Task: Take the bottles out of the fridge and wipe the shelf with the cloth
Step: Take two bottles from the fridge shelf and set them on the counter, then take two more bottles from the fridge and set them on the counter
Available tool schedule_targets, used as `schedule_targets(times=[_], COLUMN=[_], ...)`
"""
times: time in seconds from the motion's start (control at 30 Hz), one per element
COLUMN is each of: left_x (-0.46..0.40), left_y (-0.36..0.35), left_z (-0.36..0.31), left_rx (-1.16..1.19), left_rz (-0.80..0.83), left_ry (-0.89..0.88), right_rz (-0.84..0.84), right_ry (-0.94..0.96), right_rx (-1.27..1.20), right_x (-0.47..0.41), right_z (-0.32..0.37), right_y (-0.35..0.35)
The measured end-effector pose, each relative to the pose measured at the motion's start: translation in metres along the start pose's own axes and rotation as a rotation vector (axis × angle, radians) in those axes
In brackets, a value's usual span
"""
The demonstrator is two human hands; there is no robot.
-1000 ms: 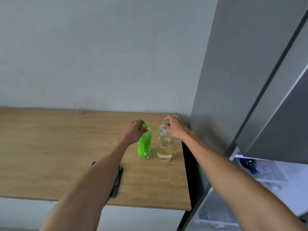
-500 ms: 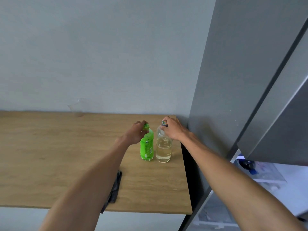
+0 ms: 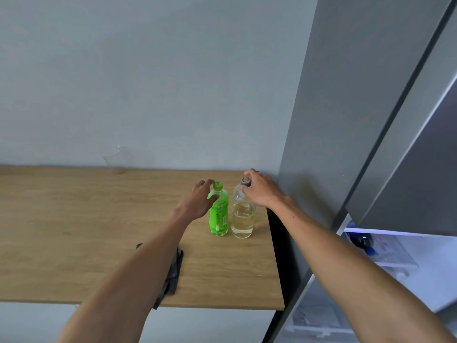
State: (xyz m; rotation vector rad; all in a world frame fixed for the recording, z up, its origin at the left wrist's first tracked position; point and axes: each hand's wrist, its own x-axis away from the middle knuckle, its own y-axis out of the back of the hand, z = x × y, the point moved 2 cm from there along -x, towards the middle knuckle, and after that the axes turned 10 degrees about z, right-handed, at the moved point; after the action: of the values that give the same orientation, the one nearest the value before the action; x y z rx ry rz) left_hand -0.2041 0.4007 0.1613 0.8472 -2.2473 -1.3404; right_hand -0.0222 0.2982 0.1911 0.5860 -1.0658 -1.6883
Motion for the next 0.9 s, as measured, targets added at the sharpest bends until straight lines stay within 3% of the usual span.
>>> schedule_targets(times=[0.2, 0.5, 0.9], left_x=[0.028, 0.089, 0.193], left_y=[0.0, -0.028, -0.117], left_z=[-0.008, -0.042, -0.174], left_rx=[-0.056, -0.049, -0.052], left_rz=[-0.048, -0.045, -0.117], left_ry=[0.012, 0.001, 0.025], right_rz=[-0.117, -0.07, 0.02], right_ry=[0.043, 0.134, 0.153], right_rx=[-0.006, -0.055, -0.098], right_x=[0.042, 0.122, 0.282], right_z=[0.009, -0.01, -0.131], right_y=[-0.005, -0.023, -0.009])
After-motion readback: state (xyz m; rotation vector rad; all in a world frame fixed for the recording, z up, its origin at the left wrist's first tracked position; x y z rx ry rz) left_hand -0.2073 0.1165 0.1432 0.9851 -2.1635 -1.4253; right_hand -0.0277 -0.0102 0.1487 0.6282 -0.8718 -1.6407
